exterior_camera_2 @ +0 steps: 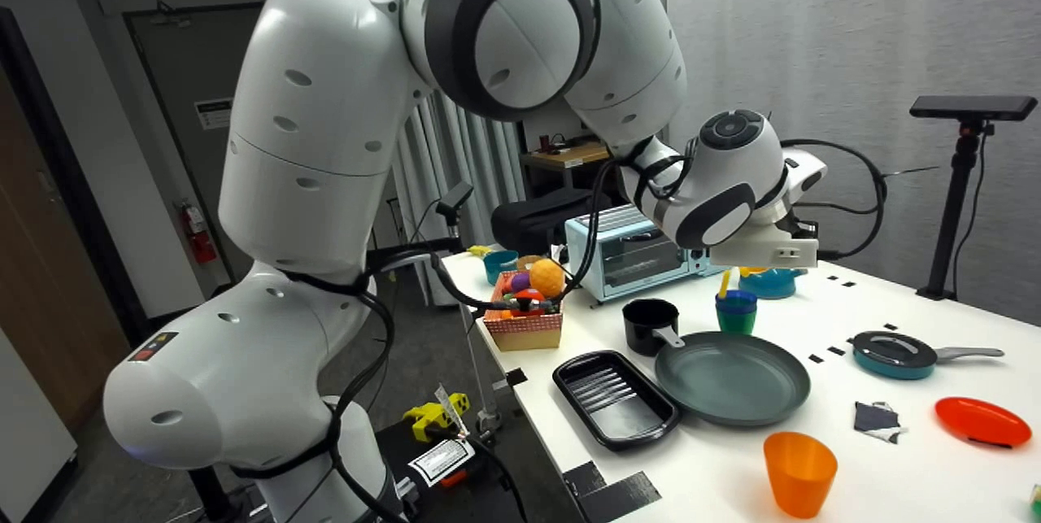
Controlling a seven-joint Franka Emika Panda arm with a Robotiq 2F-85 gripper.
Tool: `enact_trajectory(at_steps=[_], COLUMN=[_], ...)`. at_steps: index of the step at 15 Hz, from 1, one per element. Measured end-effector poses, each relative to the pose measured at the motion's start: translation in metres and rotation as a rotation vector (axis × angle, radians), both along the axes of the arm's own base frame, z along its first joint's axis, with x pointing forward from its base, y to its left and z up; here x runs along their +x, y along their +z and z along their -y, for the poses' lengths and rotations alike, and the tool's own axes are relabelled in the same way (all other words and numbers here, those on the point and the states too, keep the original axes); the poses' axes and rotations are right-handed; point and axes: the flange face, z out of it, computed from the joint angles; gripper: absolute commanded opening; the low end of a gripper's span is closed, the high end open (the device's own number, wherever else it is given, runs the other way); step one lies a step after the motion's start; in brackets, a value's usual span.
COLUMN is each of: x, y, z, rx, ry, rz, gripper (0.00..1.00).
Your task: Pour the things in the white bowl onto the plate
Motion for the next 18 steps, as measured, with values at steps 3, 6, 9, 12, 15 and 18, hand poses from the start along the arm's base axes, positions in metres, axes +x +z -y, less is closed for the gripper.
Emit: enact_trajectory(at_steps=[3,6,9,12,15,18], x=[-0.010,-0.017,-0.021,-0.026,-0.029,-0.030], y=[0.010,0.014,0.016,0.012,0.008,0.008], z=[0.000,0.008,0.020,0.027,0.030,0.029], rx=[0.010,0.016,0.015,0.010,0.027,0.043], ry=[0.046,0.070,0.084,0.104,0.108,0.118], rz=[0.066,0.121,0.189,0.256,0.295,0.323], gripper=[0.01,0.01,0.01,0.01,0.01,0.01])
